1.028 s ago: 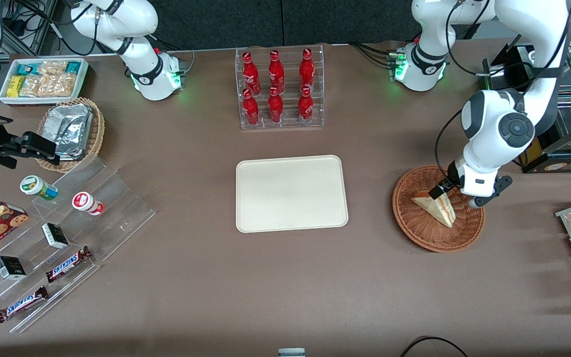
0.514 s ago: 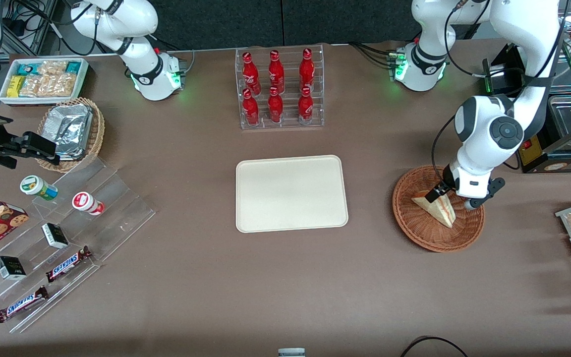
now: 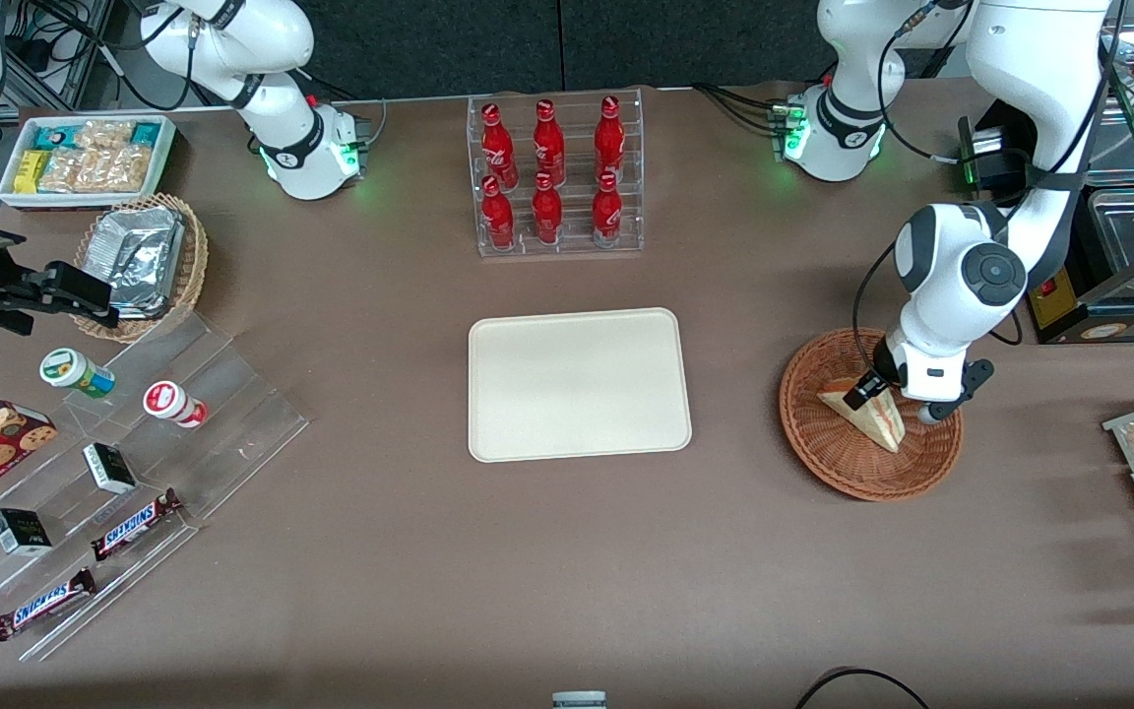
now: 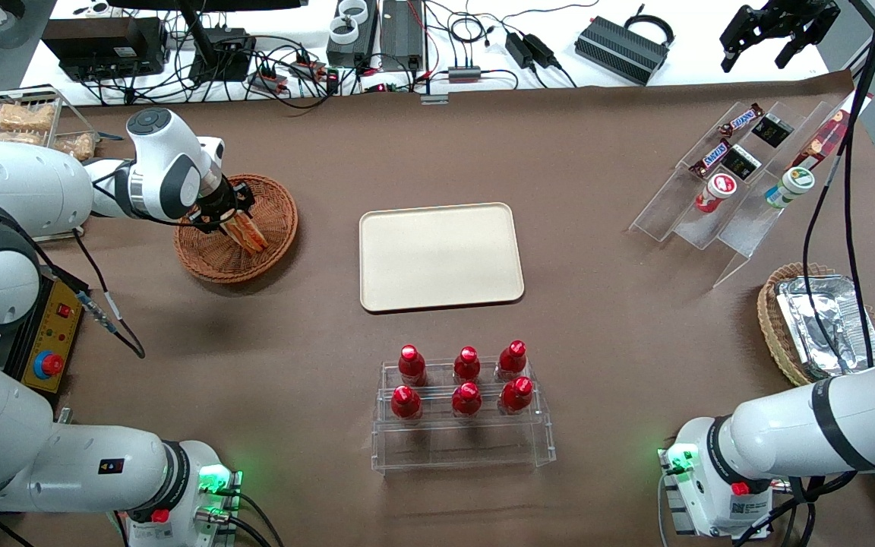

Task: Place sandwich from basket to tray
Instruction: 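Lower the left gripper around the wrapped sandwich and close it, then lift the sandwich out of the basket with the left gripper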

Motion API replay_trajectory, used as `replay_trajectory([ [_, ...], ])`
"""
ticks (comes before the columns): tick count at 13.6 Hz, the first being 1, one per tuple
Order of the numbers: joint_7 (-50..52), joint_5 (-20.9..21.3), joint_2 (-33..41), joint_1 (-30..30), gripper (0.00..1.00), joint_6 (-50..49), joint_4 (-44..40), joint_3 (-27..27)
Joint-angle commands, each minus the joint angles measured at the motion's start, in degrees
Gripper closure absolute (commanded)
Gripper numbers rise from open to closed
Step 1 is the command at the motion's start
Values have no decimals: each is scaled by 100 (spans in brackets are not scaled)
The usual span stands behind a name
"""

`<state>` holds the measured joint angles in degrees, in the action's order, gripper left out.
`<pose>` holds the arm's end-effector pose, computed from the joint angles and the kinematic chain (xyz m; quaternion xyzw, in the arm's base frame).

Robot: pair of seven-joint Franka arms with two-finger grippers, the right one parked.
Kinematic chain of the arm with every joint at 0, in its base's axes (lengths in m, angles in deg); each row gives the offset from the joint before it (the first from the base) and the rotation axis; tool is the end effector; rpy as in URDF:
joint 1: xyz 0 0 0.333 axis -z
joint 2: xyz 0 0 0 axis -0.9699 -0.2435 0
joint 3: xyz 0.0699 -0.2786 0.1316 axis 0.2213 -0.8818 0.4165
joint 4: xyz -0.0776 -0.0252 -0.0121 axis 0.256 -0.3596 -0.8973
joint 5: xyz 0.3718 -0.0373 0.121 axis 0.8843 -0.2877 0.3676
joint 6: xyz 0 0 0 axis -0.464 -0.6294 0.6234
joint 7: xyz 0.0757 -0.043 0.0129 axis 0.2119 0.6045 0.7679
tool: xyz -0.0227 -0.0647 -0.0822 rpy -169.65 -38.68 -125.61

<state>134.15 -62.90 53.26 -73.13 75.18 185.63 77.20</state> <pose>0.5263 -0.0587 0.2564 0.9442 0.3283 0.0228 0.0169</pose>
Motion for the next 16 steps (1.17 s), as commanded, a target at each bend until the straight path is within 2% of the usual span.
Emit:
replay_trajectory([
  [1, 110, -59, -19, 39, 78, 91, -15, 4],
  [2, 110, -59, -19, 39, 84, 82, -24, 4],
  [5, 101, -59, 156, 39, 84, -127, -173, -5],
  [7, 22, -7, 385, 56, 85, -968, -453, -83],
  [11, 31, 73, 465, 118, 85, -3305, -1857, -601],
  [13, 75, 55, 351, 354, 85, -3993, -2526, -874],
  [16, 110, 37, 9, 1213, 85, -4119, -3090, -954],
])
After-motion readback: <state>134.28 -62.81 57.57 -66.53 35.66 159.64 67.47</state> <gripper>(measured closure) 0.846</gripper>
